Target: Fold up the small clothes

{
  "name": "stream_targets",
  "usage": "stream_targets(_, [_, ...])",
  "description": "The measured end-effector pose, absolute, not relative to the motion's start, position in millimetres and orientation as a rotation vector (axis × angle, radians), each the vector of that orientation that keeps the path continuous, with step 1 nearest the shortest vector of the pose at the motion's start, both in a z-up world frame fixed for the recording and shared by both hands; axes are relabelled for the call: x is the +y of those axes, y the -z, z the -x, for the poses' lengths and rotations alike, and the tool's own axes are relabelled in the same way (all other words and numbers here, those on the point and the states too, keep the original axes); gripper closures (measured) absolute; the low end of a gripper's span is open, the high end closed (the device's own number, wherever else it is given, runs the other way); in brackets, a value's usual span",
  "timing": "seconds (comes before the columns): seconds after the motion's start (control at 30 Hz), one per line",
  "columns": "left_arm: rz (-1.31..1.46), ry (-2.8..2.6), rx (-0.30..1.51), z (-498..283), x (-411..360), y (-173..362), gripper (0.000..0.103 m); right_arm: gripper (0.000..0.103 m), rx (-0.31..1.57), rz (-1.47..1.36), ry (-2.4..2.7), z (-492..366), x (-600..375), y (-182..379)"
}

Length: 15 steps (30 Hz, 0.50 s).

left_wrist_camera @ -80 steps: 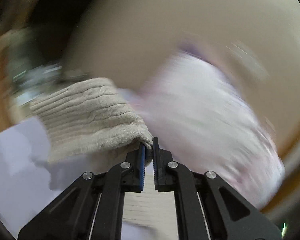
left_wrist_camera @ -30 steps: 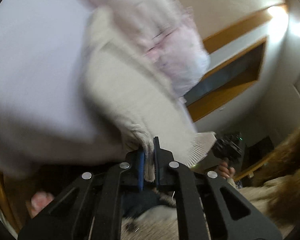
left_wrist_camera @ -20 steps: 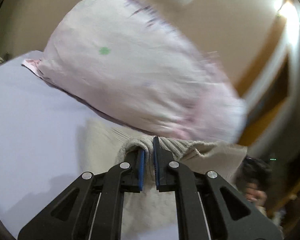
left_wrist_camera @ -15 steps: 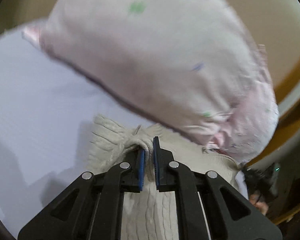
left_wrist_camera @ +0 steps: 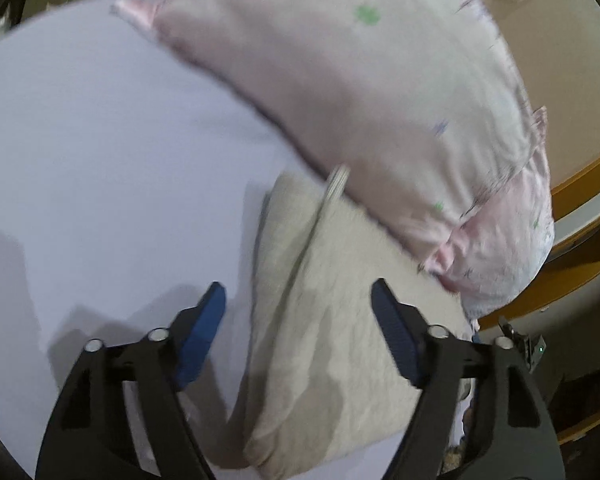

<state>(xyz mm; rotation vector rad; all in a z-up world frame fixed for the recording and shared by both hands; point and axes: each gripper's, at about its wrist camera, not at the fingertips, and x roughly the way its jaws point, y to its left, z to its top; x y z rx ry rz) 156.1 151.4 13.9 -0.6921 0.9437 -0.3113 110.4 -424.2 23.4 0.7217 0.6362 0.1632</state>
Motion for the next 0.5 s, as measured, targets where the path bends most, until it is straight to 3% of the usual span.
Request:
stream_targets(0.13, [0.677,0.326,0.928,-147,139,-4,0.046,0.006,0.618,-0.755,-0.197,-113,-430,-10])
stream_targets(0.27, [0.716,0.339,0.961,-146,126,6,0.082,0.005,0.601,-0.817,-0.229,-108,-442,-4])
stream_targets(0.37, [0.793,0.406,0.931,-142,115,-10,0.085,0.006,0.567,-0.863,-0.245,-102,-459,-6])
stream_targets(0.5, [0.763,0.594,0.823,-141,58,-74,0.086,0.006,0.490,-0.954,-0.256,-92,-485,-12])
